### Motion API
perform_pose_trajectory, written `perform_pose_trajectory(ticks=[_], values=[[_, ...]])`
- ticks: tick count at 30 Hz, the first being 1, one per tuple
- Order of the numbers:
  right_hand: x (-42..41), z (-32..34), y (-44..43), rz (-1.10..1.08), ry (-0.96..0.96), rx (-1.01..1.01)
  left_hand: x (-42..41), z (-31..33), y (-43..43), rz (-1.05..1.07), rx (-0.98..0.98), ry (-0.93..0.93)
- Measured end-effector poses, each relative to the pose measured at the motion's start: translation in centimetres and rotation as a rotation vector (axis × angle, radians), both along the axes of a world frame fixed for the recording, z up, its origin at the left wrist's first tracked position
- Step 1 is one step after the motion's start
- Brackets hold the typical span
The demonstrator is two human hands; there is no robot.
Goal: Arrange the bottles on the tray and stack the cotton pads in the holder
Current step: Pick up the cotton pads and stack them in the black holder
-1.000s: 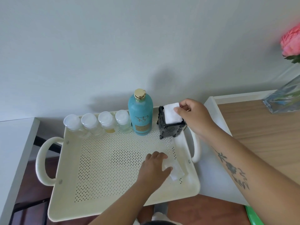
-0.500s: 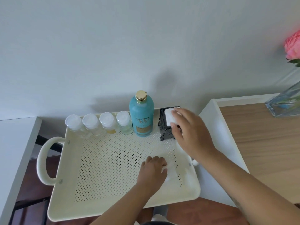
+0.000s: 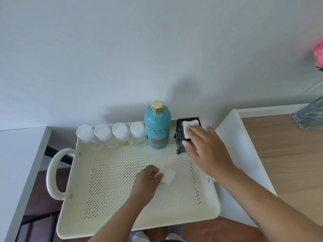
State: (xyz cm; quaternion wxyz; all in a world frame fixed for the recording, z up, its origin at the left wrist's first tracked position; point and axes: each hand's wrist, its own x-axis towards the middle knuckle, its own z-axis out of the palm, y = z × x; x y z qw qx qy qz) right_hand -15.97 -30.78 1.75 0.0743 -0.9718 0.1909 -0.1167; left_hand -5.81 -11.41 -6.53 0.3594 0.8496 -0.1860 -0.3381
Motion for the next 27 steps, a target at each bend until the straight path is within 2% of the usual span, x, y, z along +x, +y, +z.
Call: perform_pose_trajectory(ticks=[4,6,12,16,21,23,27], values=[[-0.4,-0.3,0.3,0.011,-0.136,-0.055,0.3,0.9,0.4,0.2,-0.127,0.218],[-0.5,-0.6,0.3,0.004,-0.138,-0.064,0.6,1.8,0.2,0.266,-0.211,0.307],[-0.5,-0.8,0.0,0.003,-0.023,-0.016,1.4,5.2,-1.1,0.29,-0.369,0.35],[-0.3,-0.2,0.1,0.011,0.002,0.039,1.8,7.1,-1.9,0.221,-0.419,0.301],[-0.5,1.8,0.7,-0.068,-0.219,0.206,2.4,9.0,-3.0,-0.019,-0.382,0.104],[-0.6,2.9,1.1,-0.139,-0.284,0.312,2.9,9.6,-3.5,-0.103,-0.357,0.013],[-0.6,3.8,1.6,-0.167,-0.239,0.699,3.5,10.8,-4.4,-0.222,-0.376,-0.067]])
